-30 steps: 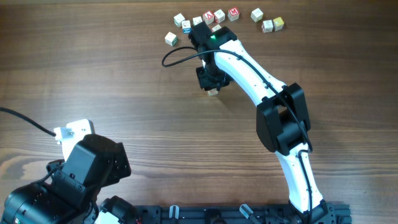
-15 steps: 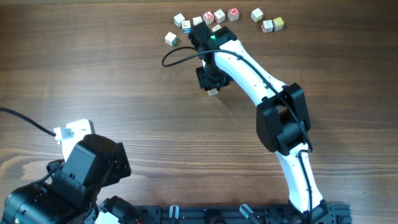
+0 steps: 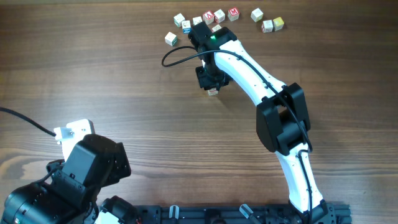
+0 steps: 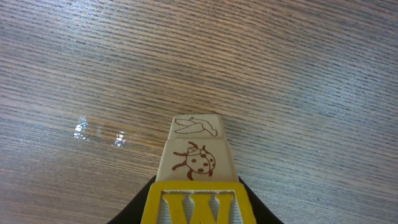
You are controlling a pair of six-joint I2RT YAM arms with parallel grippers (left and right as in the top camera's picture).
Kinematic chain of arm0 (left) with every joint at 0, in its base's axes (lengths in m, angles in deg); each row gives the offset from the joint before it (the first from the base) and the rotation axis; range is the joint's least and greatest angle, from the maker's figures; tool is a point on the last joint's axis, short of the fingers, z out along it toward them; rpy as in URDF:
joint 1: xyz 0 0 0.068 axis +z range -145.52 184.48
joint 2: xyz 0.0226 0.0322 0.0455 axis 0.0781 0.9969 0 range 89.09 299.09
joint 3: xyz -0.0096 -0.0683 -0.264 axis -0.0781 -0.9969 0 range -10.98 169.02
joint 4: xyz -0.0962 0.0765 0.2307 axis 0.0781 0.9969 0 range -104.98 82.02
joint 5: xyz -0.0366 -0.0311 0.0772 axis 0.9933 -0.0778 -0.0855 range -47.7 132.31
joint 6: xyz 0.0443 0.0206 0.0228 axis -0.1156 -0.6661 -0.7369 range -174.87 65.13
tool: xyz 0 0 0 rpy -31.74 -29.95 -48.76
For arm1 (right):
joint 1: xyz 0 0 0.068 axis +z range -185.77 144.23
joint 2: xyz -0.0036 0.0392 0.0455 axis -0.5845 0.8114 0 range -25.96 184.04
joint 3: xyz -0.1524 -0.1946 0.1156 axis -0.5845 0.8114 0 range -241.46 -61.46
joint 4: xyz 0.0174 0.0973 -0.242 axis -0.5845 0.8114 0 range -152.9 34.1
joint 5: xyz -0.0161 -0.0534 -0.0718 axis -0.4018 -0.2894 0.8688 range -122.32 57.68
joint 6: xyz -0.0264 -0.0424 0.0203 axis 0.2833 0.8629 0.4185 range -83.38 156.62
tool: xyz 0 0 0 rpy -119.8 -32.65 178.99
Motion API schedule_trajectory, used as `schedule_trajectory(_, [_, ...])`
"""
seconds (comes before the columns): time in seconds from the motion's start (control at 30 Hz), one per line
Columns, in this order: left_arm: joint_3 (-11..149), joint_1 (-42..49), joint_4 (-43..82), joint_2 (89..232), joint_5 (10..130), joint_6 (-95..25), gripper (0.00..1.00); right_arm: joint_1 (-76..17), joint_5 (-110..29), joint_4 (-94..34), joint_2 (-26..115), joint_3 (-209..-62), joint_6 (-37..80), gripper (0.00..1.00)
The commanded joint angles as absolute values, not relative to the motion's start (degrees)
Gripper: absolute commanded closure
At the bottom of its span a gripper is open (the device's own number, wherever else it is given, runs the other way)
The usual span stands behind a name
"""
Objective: Form a tower
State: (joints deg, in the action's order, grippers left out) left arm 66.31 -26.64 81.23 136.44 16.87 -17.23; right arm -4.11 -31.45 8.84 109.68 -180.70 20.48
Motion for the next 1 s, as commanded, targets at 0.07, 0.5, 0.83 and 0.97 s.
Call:
schedule_trajectory(0.07, [66.27,-26.37,81.1,136.4,16.79,-16.68,0.0,-4.35,-32.35,9.35,107.71,-180.13,21.59,0.8])
schedule_trajectory(0.5, [66.27,-26.37,81.1,136.4,16.79,-16.68,0.0,-4.35,-32.35,9.43,107.71,-179.98,21.61,0.8])
schedule_trajectory(0.83, [66.27,-26.37,81.1,136.4,16.79,-16.68,0.0,-4.35,-32.35,9.57,107.71,-179.94,21.59,0.8])
schedule_trajectory(0.97, [66.25,-26.37,81.1,136.4,16.79,-16.68,0.0,-4.35,-32.37,9.59,107.71,-179.94,21.59,0.8])
